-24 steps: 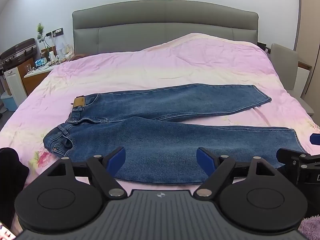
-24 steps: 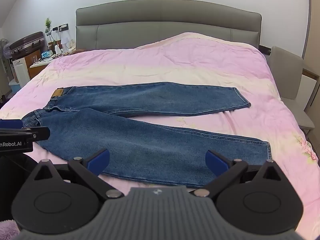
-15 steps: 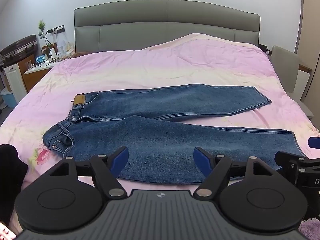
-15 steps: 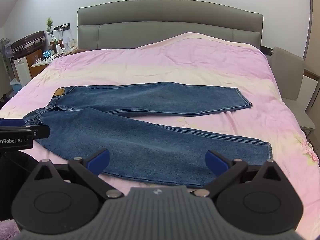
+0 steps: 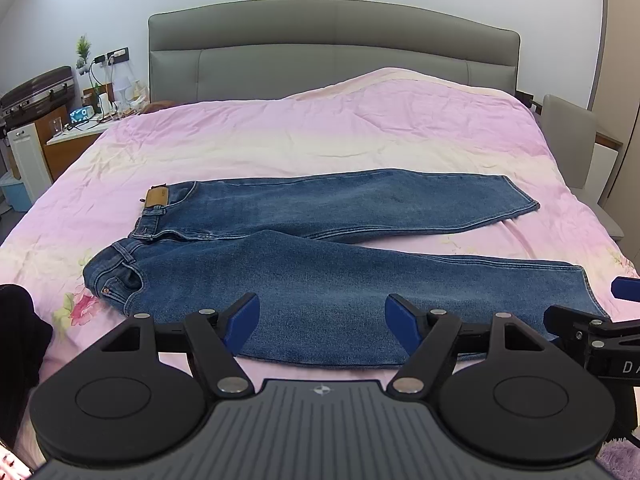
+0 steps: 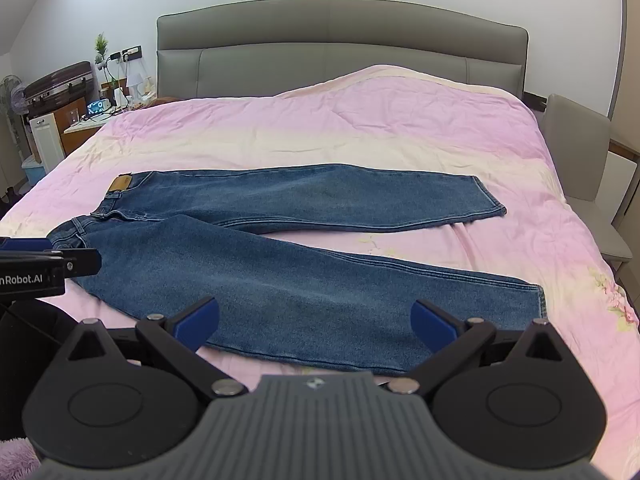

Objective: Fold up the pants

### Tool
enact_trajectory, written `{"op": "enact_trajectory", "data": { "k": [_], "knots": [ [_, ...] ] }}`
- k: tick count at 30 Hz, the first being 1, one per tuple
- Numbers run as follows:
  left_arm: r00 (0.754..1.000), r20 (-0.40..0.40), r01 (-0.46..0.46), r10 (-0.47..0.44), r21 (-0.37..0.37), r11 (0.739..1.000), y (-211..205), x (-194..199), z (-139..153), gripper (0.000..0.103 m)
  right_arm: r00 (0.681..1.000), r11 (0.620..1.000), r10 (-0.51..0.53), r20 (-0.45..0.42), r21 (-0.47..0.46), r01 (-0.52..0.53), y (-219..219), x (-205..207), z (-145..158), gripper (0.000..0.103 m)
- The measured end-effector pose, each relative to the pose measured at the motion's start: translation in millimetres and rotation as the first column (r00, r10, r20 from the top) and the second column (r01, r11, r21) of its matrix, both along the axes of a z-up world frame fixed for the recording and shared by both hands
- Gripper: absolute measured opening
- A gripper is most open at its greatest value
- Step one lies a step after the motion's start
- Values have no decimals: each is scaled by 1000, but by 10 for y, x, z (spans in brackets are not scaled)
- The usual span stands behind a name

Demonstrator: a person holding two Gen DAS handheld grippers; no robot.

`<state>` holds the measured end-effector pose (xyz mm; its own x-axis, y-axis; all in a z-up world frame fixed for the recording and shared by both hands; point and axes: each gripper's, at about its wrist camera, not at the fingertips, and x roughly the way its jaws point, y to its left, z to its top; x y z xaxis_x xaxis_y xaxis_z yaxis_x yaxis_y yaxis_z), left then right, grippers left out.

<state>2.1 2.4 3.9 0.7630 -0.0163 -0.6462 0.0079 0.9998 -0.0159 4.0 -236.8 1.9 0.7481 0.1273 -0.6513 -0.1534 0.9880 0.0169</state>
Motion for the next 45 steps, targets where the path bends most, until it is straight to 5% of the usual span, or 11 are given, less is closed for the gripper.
{"op": "enact_trajectory", "data": {
  "k": [45],
  "knots": [
    [1000, 7, 1, -1, -2, 1000, -9, -24, 22, 84, 1000, 1000, -11, 7, 4, 11, -47, -6, -15, 98]
  ]
}}
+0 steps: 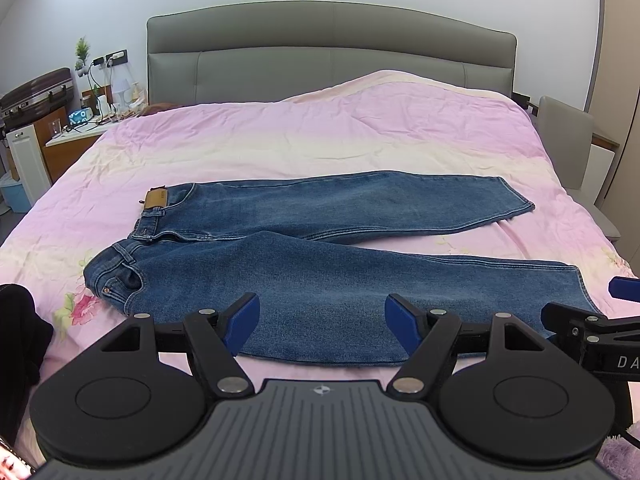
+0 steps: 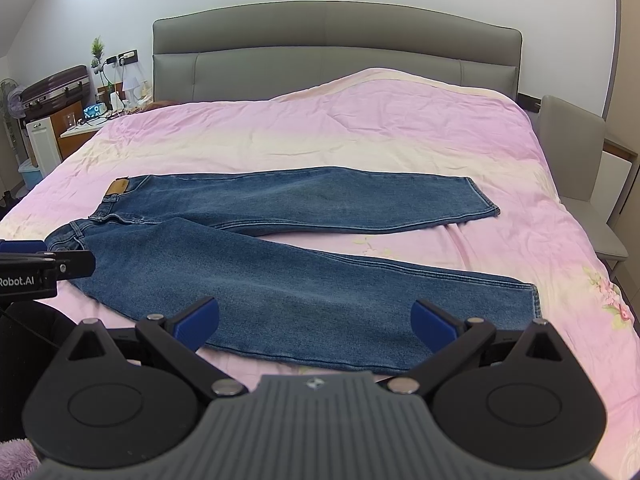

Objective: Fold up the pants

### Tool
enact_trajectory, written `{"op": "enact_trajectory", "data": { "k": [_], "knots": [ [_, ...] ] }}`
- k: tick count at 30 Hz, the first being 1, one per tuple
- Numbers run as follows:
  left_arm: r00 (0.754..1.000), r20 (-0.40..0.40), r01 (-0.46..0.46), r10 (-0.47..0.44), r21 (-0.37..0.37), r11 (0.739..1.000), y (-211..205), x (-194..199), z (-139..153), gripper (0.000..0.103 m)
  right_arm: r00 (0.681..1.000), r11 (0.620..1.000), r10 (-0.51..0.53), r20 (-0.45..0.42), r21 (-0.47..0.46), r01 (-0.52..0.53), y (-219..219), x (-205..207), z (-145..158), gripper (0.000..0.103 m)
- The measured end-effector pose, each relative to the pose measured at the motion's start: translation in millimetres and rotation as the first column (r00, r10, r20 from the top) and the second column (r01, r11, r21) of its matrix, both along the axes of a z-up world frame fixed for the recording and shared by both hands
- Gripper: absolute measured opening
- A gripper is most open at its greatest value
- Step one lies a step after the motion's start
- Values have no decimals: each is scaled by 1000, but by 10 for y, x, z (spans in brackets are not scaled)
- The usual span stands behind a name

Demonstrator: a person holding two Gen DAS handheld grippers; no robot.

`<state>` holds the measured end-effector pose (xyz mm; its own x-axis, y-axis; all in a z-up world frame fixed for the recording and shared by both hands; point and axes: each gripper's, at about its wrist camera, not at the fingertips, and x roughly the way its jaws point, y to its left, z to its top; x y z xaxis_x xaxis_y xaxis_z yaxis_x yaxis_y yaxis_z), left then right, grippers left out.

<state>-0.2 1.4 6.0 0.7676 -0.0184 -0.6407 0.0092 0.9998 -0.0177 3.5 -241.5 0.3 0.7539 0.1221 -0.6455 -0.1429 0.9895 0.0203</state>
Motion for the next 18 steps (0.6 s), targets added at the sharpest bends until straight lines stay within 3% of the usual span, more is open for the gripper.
{"op": "enact_trajectory", "data": {
  "k": [18],
  "knots": [
    [1000, 2, 3, -3, 0, 1000, -26, -2, 17, 84, 1000, 1000, -5, 4, 1, 5, -11, -2, 16, 98]
  ]
}}
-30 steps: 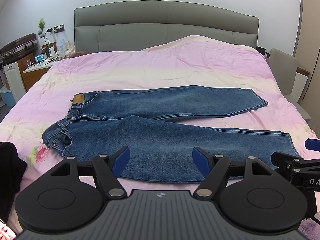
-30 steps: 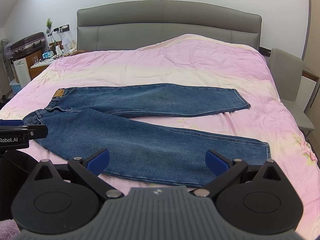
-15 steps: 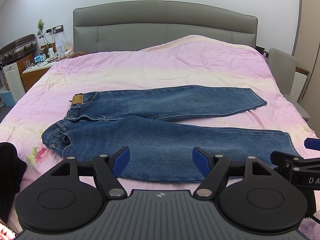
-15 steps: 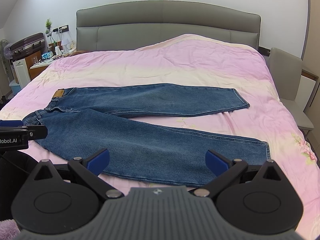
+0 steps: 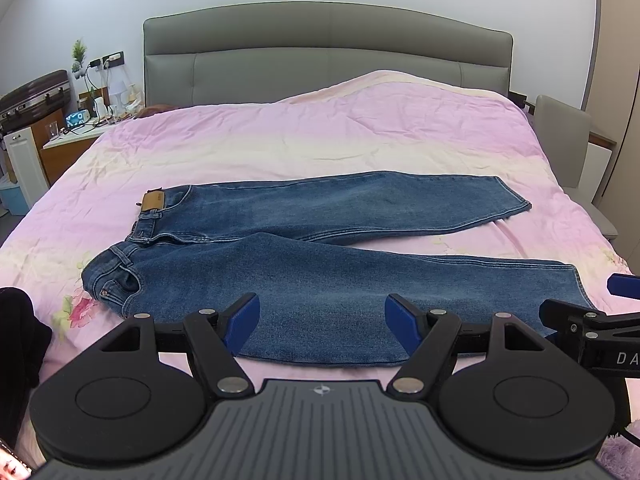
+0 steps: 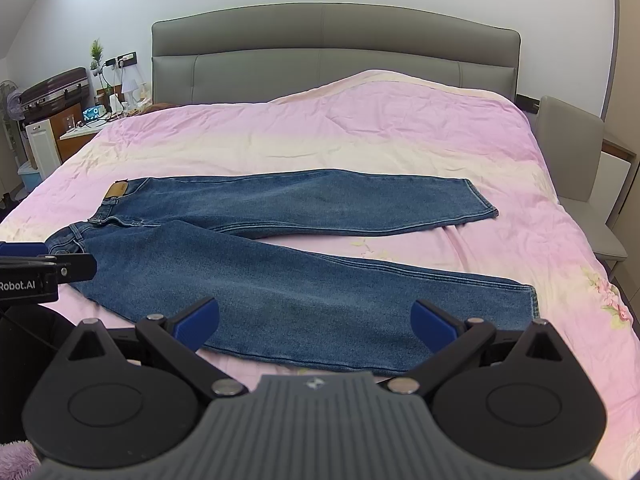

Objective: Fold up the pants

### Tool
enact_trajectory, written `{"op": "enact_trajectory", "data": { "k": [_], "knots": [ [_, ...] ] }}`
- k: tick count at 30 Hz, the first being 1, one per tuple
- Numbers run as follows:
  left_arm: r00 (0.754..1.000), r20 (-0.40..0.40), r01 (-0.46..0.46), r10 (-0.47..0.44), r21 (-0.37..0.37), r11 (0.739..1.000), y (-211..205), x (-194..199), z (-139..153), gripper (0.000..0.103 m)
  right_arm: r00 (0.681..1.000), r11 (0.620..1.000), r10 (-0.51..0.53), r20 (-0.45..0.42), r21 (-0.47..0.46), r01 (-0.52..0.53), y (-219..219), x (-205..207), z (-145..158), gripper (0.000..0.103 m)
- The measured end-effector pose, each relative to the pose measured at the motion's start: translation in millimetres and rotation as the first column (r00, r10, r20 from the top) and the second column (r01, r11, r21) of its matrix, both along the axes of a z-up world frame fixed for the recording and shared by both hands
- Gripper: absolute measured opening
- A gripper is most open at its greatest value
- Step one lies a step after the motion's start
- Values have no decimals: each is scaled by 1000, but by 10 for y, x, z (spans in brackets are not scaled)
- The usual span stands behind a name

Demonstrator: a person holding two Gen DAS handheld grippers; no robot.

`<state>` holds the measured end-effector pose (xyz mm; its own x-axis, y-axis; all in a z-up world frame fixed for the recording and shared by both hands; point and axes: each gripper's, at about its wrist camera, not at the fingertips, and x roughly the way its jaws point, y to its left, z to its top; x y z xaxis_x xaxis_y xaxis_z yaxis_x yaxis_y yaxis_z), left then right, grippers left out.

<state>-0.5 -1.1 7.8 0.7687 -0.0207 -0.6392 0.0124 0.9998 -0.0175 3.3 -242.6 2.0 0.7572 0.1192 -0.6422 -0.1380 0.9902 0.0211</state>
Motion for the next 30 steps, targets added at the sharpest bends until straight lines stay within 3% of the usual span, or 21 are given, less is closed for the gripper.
{"op": "enact_trajectory", "data": {
  "k": [12, 20, 24, 26, 30],
  "knots": [
    [999, 30, 28, -30, 45, 999, 125, 198, 189, 84, 1000, 999, -15, 5, 49, 15, -248, 98, -31, 98],
    [997, 12, 69, -74, 231, 970, 612, 568, 532, 83, 1000, 1000, 11, -24, 21, -10, -750, 478, -145, 97],
    [996, -30, 90, -85, 291, 952, 932, 778, 625, 83, 997, 999, 35, -67, -11, -36, -1052, 730, -247, 90],
    [992, -69, 123, -108, 299, 946, 1095, 893, 637, 83, 994, 999, 46, -100, -19, -48, -1264, 891, -314, 80],
    [975, -142, 212, -173, 339, 917, 1312, 1117, 419, 83, 986, 996, 32, -161, -73, -44, -1672, 1193, -454, 73]
  ]
}}
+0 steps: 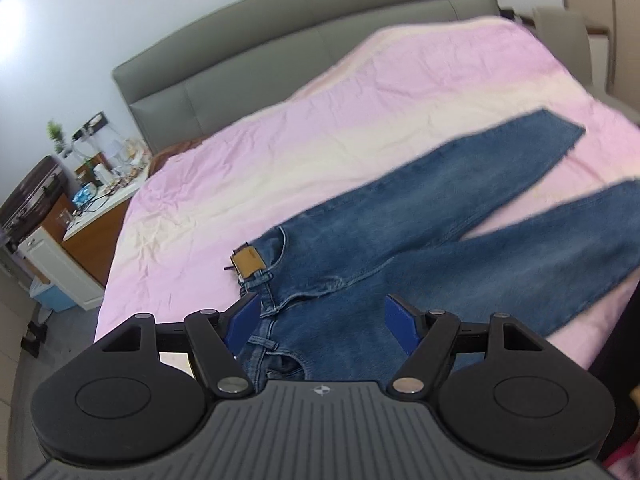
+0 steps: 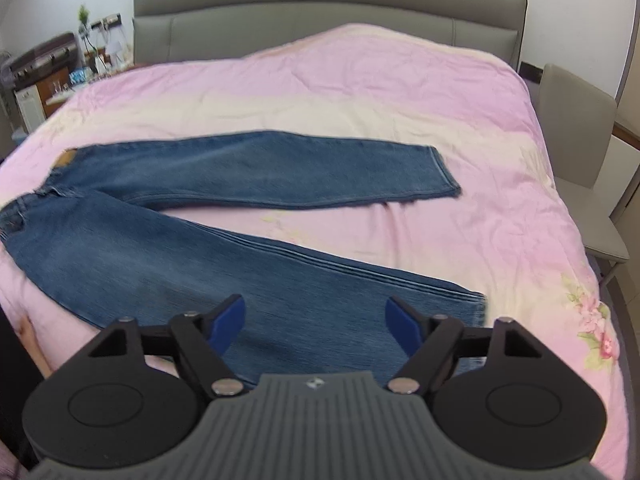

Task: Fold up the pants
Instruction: 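Grasp the jeans waistband with the left tool while the right tool grasps a leg hem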

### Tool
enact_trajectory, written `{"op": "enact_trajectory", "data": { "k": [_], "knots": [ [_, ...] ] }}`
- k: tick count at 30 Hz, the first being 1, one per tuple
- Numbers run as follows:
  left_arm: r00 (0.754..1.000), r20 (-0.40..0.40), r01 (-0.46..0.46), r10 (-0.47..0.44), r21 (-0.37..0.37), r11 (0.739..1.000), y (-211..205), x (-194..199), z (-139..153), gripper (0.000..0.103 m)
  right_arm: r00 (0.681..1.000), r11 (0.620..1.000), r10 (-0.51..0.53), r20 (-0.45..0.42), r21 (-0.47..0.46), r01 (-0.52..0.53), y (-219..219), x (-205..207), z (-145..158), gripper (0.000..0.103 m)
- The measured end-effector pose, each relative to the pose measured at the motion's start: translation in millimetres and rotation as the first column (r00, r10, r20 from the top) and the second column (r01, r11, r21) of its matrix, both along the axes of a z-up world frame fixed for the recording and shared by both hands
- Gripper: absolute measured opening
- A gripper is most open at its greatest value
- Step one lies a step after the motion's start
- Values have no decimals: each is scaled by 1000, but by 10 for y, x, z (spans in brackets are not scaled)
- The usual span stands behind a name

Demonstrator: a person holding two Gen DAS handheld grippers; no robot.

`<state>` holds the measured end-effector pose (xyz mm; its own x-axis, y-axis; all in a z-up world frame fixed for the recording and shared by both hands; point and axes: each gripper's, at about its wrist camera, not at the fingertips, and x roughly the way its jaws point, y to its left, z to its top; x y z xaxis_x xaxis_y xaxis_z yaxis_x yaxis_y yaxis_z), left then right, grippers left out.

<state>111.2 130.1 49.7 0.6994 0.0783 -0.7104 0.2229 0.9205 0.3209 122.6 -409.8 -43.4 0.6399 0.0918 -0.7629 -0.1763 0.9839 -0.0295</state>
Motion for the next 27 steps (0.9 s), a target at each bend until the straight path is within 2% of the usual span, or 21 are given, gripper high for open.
{"op": "enact_trajectory", "data": {
  "k": [1, 3, 8, 13, 16, 21, 27],
  "knots": [
    [1000, -14, 22, -22, 26, 999, 35, 44, -113, 83, 1000, 1000, 1, -5, -21, -1, -118, 60, -53, 71],
    [996, -70, 62, -57, 72, 995, 124, 126, -394, 83, 999, 998, 4, -40, -57, -7, -307, 158, -170, 61],
    [971, -222, 130, -90, 172, 976, 326, 298, -1066, 82, 990, 992, -32, -139, -121, 16, -682, 257, -503, 52],
    [928, -352, 203, -121, 206, 957, 445, 368, -1543, 82, 975, 982, -29, -219, -189, -14, -851, 189, -847, 52],
    [904, -404, 250, -140, 232, 940, 436, 391, -1797, 82, 963, 980, -15, -269, -195, -39, -904, 137, -1023, 52],
    [863, -479, 329, -163, 287, 900, 343, 405, -2168, 82, 941, 952, 85, -328, -252, -174, -847, 65, -1264, 57],
    [856, -481, 391, -192, 356, 849, 274, 378, -2488, 86, 916, 891, 221, -336, -312, -329, -663, 47, -1437, 67]
  ]
}}
